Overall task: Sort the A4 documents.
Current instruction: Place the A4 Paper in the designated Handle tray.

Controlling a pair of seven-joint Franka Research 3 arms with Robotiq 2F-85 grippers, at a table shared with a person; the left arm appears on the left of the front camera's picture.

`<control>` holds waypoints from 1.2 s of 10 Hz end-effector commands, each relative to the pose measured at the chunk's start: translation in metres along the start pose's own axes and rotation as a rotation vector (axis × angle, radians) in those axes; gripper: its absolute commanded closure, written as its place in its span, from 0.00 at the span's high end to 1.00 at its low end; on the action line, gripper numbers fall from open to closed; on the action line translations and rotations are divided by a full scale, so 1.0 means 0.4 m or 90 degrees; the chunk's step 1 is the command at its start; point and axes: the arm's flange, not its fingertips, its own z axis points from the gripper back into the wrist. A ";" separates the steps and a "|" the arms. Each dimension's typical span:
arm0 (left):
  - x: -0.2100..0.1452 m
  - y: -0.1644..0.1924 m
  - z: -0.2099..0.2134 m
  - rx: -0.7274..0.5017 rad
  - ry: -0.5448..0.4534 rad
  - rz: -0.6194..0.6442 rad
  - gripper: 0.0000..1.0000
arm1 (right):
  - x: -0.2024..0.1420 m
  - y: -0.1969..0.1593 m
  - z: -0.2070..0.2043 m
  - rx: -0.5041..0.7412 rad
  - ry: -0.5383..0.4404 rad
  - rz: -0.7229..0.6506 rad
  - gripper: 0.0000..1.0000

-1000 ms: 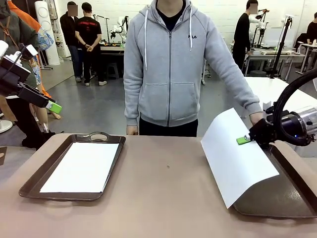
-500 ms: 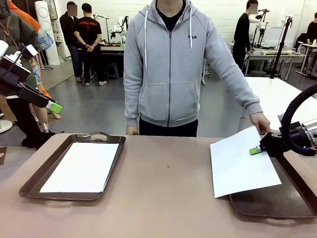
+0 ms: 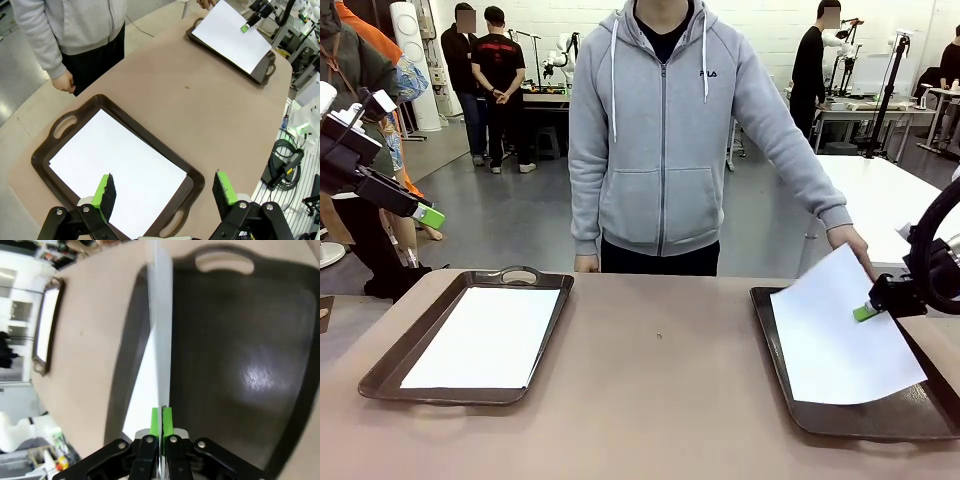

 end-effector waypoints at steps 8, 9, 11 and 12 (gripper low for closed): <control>-0.002 -0.001 -0.002 0.006 0.005 -0.004 1.00 | 0.027 -0.013 -0.016 -0.052 0.083 -0.031 0.01; -0.002 -0.001 -0.002 0.006 0.005 -0.004 1.00 | 0.026 -0.014 -0.017 -0.054 0.080 -0.033 0.01; -0.002 -0.001 -0.002 0.006 0.005 -0.004 1.00 | 0.024 -0.015 -0.020 -0.058 0.069 -0.052 0.21; -0.002 -0.001 -0.002 0.006 0.005 -0.004 1.00 | 0.020 -0.017 -0.022 -0.054 0.061 -0.061 0.40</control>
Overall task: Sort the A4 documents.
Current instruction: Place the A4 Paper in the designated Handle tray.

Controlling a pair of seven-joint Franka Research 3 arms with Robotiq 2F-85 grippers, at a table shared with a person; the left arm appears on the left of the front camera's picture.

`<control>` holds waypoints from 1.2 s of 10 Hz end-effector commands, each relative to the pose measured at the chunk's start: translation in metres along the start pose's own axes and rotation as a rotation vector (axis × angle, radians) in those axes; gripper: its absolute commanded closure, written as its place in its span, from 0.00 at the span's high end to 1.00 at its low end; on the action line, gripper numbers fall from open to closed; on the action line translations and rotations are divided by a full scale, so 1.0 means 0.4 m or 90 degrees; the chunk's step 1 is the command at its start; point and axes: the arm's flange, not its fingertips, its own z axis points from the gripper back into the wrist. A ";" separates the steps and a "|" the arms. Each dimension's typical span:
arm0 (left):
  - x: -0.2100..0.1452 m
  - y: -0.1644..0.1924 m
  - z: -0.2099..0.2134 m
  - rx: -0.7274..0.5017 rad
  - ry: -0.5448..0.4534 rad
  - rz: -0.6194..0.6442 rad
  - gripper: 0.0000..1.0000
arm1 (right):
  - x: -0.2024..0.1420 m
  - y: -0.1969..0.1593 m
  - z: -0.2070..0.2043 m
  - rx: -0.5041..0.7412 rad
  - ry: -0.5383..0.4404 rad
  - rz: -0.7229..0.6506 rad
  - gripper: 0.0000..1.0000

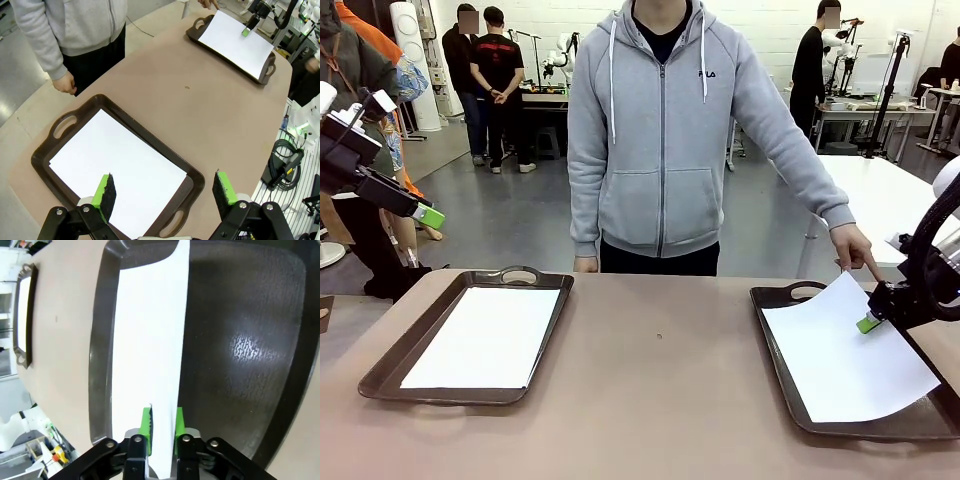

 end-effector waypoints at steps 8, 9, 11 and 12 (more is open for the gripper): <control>-0.002 -0.001 -0.002 0.005 0.005 -0.004 1.00 | -0.050 -0.042 0.039 -0.093 -0.058 -0.093 1.00; -0.002 -0.001 -0.002 0.005 0.005 -0.004 1.00 | -0.055 -0.045 0.041 -0.094 -0.062 -0.096 0.83; -0.002 -0.001 -0.002 0.005 0.005 -0.004 1.00 | -0.057 -0.046 0.037 -0.097 -0.063 -0.104 1.00; -0.002 -0.001 -0.002 0.005 0.005 -0.004 1.00 | -0.057 -0.043 0.034 -0.097 -0.056 -0.104 1.00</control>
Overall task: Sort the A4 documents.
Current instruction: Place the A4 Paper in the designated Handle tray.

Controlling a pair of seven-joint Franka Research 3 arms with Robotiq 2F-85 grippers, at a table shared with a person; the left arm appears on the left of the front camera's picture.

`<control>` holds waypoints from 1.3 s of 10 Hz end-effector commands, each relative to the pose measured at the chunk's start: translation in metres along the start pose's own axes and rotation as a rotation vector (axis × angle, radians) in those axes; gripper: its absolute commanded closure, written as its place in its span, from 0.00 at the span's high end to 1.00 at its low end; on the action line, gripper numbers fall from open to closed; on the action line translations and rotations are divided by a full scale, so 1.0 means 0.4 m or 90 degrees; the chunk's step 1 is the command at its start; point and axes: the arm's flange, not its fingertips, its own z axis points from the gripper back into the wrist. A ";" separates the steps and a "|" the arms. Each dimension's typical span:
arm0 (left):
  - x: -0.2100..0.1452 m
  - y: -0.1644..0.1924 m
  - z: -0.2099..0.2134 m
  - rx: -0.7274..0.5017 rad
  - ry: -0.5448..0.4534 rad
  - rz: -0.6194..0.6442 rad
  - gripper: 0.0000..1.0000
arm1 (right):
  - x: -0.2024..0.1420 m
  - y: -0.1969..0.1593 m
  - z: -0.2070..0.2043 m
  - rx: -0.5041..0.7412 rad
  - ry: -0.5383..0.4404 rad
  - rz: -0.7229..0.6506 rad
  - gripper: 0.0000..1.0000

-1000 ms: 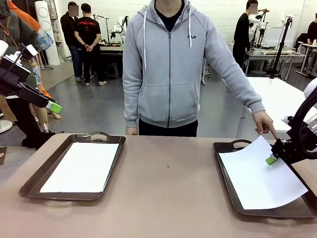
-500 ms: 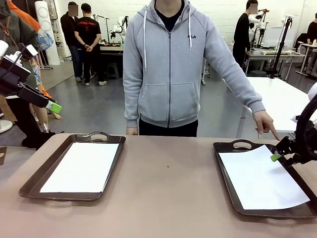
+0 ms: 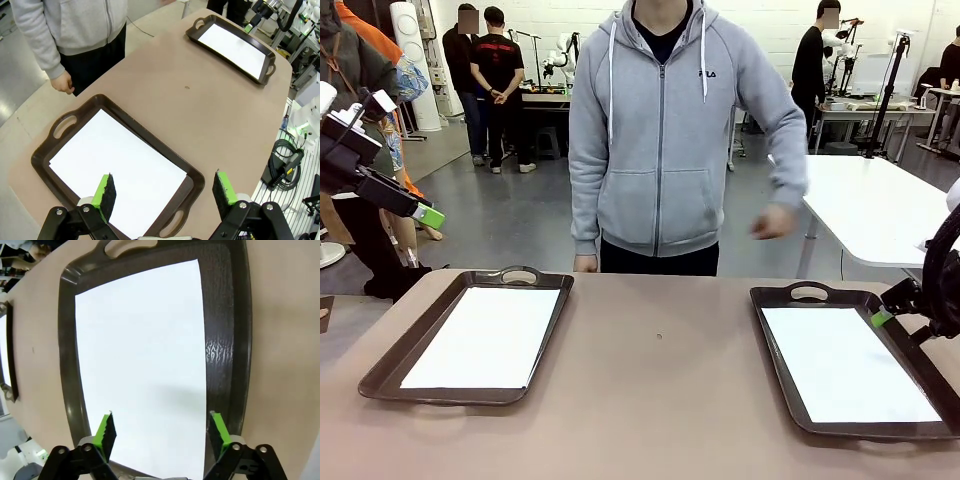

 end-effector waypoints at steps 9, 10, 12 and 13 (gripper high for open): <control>-0.002 -0.001 -0.002 0.005 0.005 -0.004 1.00 | 0.003 0.000 0.002 0.000 -0.001 0.002 1.00; -0.002 -0.001 -0.002 0.005 0.005 -0.004 1.00 | 0.003 0.000 0.002 0.000 -0.001 0.002 1.00; -0.002 -0.001 -0.002 0.005 0.005 -0.004 1.00 | 0.003 0.000 0.002 0.000 -0.001 0.002 1.00; -0.002 -0.001 -0.002 0.005 0.005 -0.004 1.00 | 0.003 0.000 0.002 0.000 -0.001 0.002 1.00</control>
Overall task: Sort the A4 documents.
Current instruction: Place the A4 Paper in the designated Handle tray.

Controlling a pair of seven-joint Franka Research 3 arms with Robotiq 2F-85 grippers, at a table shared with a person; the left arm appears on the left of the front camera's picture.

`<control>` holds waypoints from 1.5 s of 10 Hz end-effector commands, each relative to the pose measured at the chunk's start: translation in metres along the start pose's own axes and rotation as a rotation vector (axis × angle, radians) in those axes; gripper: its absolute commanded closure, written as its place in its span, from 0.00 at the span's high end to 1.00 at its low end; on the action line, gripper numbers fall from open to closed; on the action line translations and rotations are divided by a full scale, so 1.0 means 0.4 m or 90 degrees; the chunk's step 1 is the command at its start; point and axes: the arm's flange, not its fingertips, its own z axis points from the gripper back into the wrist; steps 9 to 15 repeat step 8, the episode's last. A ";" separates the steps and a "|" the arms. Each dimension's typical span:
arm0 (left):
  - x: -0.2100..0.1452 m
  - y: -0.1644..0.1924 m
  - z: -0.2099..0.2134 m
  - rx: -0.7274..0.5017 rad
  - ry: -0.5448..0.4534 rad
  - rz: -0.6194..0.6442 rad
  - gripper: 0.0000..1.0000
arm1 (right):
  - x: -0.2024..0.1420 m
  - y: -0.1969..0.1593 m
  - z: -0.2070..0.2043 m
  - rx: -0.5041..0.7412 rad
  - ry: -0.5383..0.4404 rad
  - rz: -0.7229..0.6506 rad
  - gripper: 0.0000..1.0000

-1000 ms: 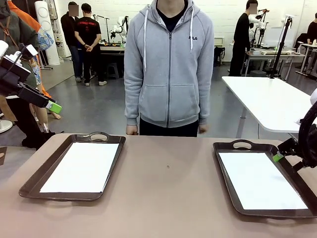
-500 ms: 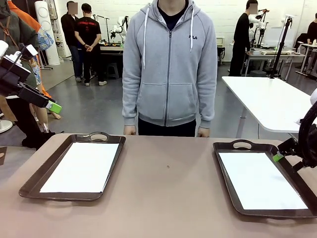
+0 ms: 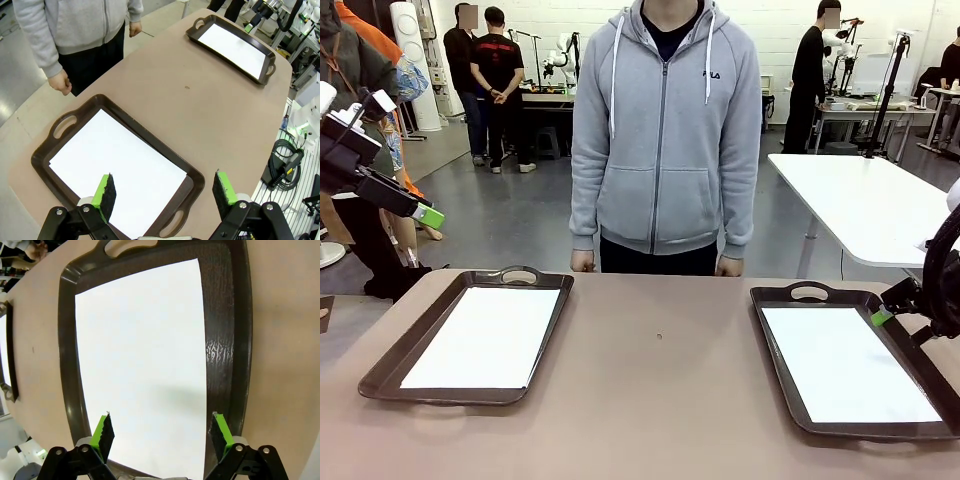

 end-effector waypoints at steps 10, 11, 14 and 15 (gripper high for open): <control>-0.002 -0.001 -0.002 0.005 0.005 -0.004 1.00 | 0.002 0.000 0.001 0.000 -0.001 0.001 1.00; -0.002 -0.001 -0.002 0.005 0.005 -0.004 1.00 | 0.002 0.000 0.001 0.000 -0.001 0.001 1.00; -0.002 -0.001 -0.002 0.005 0.005 -0.004 1.00 | 0.002 0.000 0.001 0.000 -0.001 0.001 1.00; -0.002 -0.001 -0.002 0.005 0.005 -0.004 1.00 | 0.002 0.000 0.001 0.000 -0.001 0.001 1.00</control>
